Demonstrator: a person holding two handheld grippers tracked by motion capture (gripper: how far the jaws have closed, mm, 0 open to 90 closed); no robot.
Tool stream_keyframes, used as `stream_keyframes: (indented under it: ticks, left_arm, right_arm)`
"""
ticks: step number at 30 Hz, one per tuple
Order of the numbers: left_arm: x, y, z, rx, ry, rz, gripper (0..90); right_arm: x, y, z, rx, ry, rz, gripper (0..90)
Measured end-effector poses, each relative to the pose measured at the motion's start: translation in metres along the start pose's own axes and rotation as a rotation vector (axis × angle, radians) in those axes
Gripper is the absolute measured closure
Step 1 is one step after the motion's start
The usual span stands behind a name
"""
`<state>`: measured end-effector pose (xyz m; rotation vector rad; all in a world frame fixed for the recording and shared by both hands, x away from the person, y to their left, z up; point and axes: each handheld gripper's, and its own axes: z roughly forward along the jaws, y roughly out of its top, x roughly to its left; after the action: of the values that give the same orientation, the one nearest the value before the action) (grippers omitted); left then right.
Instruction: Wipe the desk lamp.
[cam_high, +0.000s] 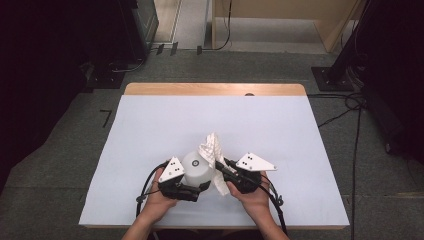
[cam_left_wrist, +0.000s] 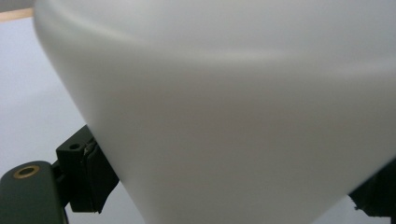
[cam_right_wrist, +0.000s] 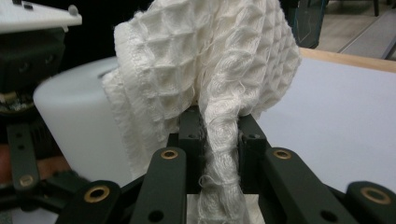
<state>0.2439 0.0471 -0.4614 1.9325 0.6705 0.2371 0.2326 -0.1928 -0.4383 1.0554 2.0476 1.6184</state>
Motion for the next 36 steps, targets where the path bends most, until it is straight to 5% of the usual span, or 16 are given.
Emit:
stream_keyframes:
  ticks: [7,12,19,29,33,36]
  left_arm:
    - [0.005,0.006,-0.011,-0.053,0.062,-0.026,8.3]
    - [0.007,0.007,-0.016,-0.091,0.051,-0.026,8.2]
    - [0.009,0.001,-0.009,-0.032,0.231,0.069,8.2]
    - [0.019,-0.017,0.002,0.022,0.276,0.093,8.2]
    - [0.020,-0.018,0.001,0.018,0.268,0.078,8.0]
    - [0.022,-0.017,-0.004,-0.026,0.244,0.020,1.9]
  right_arm:
    - [0.000,-0.012,0.011,0.061,0.009,0.009,76.9]
    - [-0.002,-0.016,0.017,0.100,-0.001,0.019,76.8]
    - [-0.010,-0.006,0.003,0.037,-0.044,0.029,76.8]
    - [-0.020,-0.006,-0.001,0.028,-0.082,0.051,76.7]
    - [-0.020,-0.006,-0.001,0.034,-0.084,0.050,76.7]
    - [-0.020,-0.007,0.000,0.034,-0.084,0.051,76.6]
